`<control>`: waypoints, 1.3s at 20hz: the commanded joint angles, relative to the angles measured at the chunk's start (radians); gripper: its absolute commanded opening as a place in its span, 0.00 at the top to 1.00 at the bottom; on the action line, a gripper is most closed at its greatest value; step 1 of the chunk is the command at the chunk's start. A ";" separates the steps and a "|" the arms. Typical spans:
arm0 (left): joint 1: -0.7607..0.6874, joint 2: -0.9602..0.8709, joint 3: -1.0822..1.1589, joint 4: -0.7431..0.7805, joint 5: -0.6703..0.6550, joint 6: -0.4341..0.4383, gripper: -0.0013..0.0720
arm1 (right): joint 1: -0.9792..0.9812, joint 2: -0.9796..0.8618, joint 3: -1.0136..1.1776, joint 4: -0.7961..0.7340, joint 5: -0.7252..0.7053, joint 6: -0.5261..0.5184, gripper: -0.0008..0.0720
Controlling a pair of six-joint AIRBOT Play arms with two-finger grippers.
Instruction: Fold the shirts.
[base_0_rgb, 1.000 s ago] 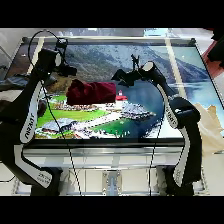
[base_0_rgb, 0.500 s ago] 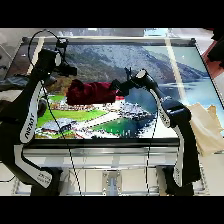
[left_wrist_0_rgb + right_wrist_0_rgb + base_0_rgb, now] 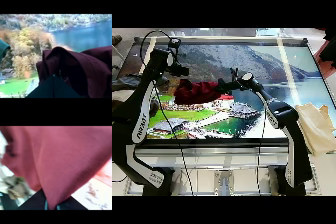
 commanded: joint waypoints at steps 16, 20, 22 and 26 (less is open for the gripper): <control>0.000 0.001 0.001 -0.010 -0.086 0.005 0.97 | -0.921 0.676 0.000 -0.874 0.617 0.150 0.95; 0.000 0.001 0.001 -0.065 -0.118 0.002 0.97 | -1.102 0.692 -0.011 -1.064 0.787 0.090 0.95; 0.000 0.001 0.001 -0.123 -0.122 0.002 0.97 | -1.164 0.698 -0.045 -1.076 0.787 0.078 0.95; -0.019 0.001 0.001 -0.185 -0.128 0.002 0.97 | -1.213 0.698 -0.219 -1.207 0.793 0.048 0.95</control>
